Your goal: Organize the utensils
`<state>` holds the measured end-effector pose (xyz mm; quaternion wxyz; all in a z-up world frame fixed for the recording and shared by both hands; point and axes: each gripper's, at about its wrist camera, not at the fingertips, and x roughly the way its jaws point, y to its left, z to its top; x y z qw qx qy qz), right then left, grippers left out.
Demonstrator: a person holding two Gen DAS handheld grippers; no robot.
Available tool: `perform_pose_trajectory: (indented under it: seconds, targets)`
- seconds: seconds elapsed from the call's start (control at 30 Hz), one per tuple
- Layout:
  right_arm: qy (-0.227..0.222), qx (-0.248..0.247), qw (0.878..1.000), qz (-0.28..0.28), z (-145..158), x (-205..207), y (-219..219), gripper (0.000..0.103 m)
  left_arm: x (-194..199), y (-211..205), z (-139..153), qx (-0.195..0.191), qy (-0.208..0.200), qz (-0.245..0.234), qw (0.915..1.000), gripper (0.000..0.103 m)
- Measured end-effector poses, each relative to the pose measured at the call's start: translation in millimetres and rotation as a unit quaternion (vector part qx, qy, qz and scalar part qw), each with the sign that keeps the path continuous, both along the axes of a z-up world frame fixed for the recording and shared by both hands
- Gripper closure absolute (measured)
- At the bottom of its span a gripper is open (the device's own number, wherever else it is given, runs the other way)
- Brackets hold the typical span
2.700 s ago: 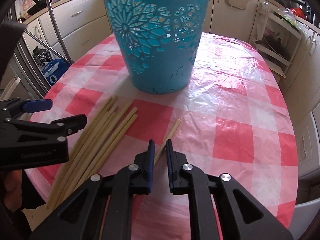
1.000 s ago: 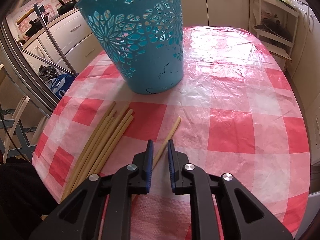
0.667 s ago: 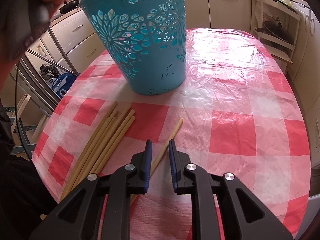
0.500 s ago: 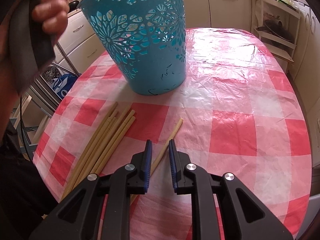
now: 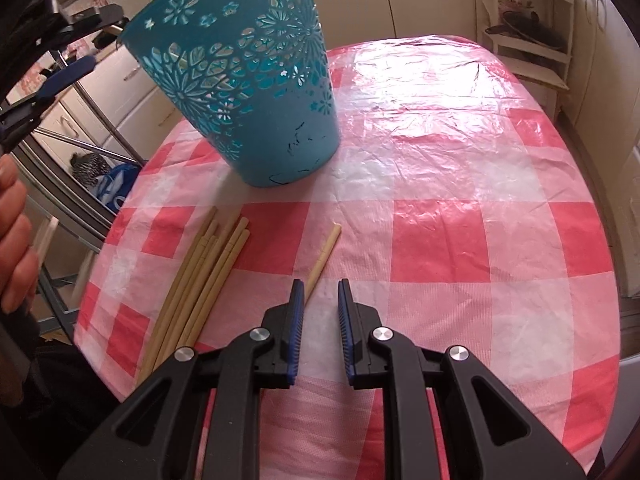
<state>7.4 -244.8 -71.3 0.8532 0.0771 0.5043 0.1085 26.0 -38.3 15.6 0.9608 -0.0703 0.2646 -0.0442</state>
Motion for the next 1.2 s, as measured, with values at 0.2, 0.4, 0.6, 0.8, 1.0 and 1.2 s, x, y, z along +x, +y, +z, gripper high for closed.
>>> perform_pose_trajectory:
  seconds: [0.2,0.4,0.6,0.8,1.0,1.2]
  targets:
    - [0.006,-0.089,0.996,0.004,3,3,32,0.085,-2,20,3,-0.029,0.018,-0.005,0.9994,0.043]
    - [0.018,-0.117,0.993,0.011,2,6,46,0.096,-6,37,11,-0.047,0.024,-0.002,0.9986,0.042]
    - [0.029,-0.038,0.998,-0.040,12,-6,11,0.098,-4,62,17,-0.071,0.026,0.024,0.9969,0.037]
    - [-0.048,0.082,0.992,-0.080,82,-28,-28,0.098,-4,75,18,-0.095,0.030,0.044,0.9940,0.034]
    - [-0.225,0.129,0.964,-0.063,185,3,-11,0.098,-3,76,18,-0.098,0.030,0.050,0.9935,0.033]
    - [-0.349,0.078,0.929,-0.094,208,71,30,0.098,0,78,17,-0.095,0.030,0.054,0.9936,0.032]
